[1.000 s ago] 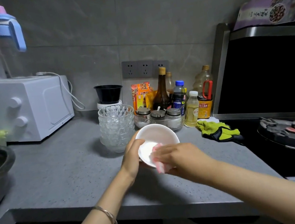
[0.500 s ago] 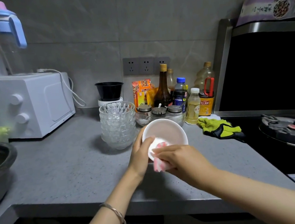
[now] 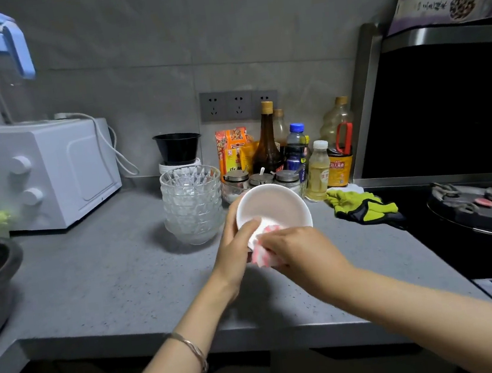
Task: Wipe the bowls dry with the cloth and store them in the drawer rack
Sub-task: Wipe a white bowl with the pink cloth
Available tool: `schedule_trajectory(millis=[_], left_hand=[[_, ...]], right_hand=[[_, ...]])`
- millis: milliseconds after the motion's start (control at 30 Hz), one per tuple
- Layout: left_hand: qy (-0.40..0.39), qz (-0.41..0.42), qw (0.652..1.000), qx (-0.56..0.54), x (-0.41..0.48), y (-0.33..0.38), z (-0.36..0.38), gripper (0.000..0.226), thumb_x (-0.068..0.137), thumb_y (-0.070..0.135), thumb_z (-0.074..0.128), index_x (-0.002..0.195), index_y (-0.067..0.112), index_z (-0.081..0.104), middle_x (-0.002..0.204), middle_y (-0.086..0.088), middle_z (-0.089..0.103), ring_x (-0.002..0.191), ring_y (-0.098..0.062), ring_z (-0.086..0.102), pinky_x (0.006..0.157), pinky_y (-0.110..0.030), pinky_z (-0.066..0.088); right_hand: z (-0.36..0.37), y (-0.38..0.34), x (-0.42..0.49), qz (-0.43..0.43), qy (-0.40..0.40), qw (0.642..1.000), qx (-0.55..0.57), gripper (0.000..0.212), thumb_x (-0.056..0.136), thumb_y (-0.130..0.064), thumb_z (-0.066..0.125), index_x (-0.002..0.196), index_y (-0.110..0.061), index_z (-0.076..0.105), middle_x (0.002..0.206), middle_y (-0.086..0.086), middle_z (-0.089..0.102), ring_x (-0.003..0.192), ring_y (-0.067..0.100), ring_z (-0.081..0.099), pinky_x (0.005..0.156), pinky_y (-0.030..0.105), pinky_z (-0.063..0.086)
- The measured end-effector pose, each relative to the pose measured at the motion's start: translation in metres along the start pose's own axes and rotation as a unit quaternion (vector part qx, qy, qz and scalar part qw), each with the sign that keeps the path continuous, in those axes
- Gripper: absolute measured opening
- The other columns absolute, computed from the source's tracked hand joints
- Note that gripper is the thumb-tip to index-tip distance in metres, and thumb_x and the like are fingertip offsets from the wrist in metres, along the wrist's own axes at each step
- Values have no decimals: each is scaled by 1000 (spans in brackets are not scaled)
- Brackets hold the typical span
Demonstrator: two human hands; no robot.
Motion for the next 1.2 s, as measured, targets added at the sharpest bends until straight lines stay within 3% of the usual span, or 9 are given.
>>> schedule_trajectory(millis=[133, 333, 533, 767, 833, 900, 1067, 1133, 1200], left_hand=[[47, -13, 999, -1, 3, -4, -7, 18, 96, 31, 48, 110, 32, 60, 117, -6, 64, 111, -22, 59, 93, -35, 48], [-109, -105, 981, 125, 7, 0, -9, 55, 77, 65, 49, 112, 27, 66, 109, -18, 67, 96, -29, 62, 83, -43, 45], [-186, -169, 953, 171, 4, 4, -2, 53, 79, 67, 40, 111, 32, 66, 107, -9, 71, 100, -26, 66, 82, -41, 55], [-67, -62, 988, 121, 8, 12, -6, 39, 89, 52, 47, 105, 22, 67, 89, -3, 71, 81, -19, 65, 62, -29, 52], [-40, -48, 993, 98, 4, 12, -8, 30, 96, 39, 42, 98, 21, 67, 83, 3, 71, 79, -13, 65, 66, -23, 50], [-41, -71, 994, 77, 1, 10, -7, 32, 98, 37, 39, 97, 20, 67, 81, 1, 71, 78, -12, 67, 69, -25, 51], [-34, -75, 994, 77, -1, 22, -6, 30, 100, 35, 36, 98, 24, 63, 93, -2, 68, 85, -18, 64, 81, -35, 52], [-11, -61, 995, 82, -3, 27, -7, 28, 100, 36, 35, 95, 28, 61, 93, -1, 64, 87, -20, 61, 81, -40, 51], [8, -54, 995, 78, -5, 27, -9, 28, 100, 37, 35, 93, 29, 62, 92, -3, 64, 89, -21, 60, 85, -45, 50]], right_hand=[[6, 4, -6, 1, -22, 994, 103, 30, 84, -23, 67, 115, -24, 64, 114, -3, 67, 104, 20, 60, 84, 37, 49], [-8, 36, -10, -267, -98, 923, -261, 54, 64, -26, 75, 117, -25, 68, 132, -3, 58, 131, 17, 43, 109, 48, 19], [-17, 36, -4, -319, -52, 889, -323, 83, 62, -4, 73, 136, -11, 38, 145, 2, 36, 136, 15, 26, 115, 36, 12], [16, 17, -20, -156, -64, 975, -144, 67, 58, -13, 82, 122, -11, 63, 127, 8, 62, 107, 24, 65, 82, 38, 57], [15, 4, -21, -139, -85, 985, -51, 68, 66, -14, 79, 130, -15, 56, 140, 2, 51, 120, 20, 56, 90, 36, 53], [15, 0, -19, -145, -102, 984, -19, 70, 80, -21, 71, 143, -15, 40, 153, -2, 31, 140, 17, 31, 113, 33, 25], [12, 11, -3, -94, -86, 969, -209, 80, 89, -48, 56, 148, -6, 23, 156, 11, 20, 145, 29, 17, 111, 39, -8], [13, 7, -3, -84, -103, 963, -233, 67, 96, -43, 46, 147, -5, 26, 155, 14, 25, 143, 31, 22, 116, 40, -2], [9, -4, -5, -112, -87, 974, -176, 45, 96, -30, 48, 137, -11, 48, 145, 10, 44, 131, 30, 43, 113, 44, 30]])
Point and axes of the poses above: each hand's wrist, its own x-axis towards the middle knuckle, its own z-axis out of the palm, y = z × x, the point moved 6 cm from there along x, towards the middle knuckle
